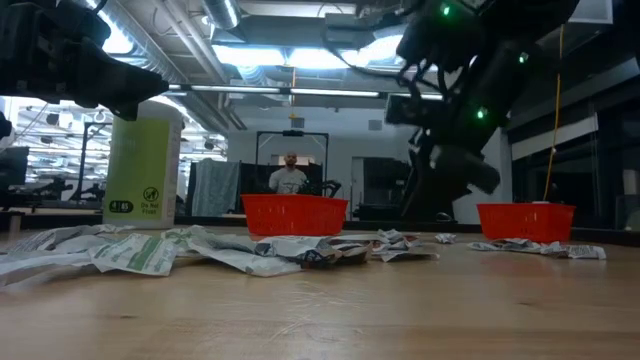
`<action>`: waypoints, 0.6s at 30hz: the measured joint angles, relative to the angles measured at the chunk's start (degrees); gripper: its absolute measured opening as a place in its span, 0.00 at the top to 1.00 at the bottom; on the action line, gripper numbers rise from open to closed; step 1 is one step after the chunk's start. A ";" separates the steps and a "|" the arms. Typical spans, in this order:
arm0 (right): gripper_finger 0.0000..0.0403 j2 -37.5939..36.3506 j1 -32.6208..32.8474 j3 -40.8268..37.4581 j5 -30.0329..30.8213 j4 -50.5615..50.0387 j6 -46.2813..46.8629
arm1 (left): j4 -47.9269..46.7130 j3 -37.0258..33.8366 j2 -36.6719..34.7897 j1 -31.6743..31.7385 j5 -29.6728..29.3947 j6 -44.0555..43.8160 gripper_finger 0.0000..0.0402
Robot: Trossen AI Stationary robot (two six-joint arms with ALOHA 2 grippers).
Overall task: Pick & Place First Aid Supplies
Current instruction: Put the orange ointment pack into the red container
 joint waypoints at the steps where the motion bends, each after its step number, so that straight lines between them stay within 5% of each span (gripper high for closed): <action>1: 0.59 0.53 0.00 0.00 1.21 -0.28 -0.05 | 0.02 0.00 0.01 0.00 -0.02 0.00 0.78; 6: 0.59 2.56 -0.04 -0.02 5.25 -0.44 -0.42 | 0.01 0.00 0.02 0.00 0.00 0.00 0.78; 18: 0.59 3.04 -0.04 -0.04 2.39 -0.66 -1.36 | 0.00 0.00 0.02 0.00 -0.01 0.00 0.78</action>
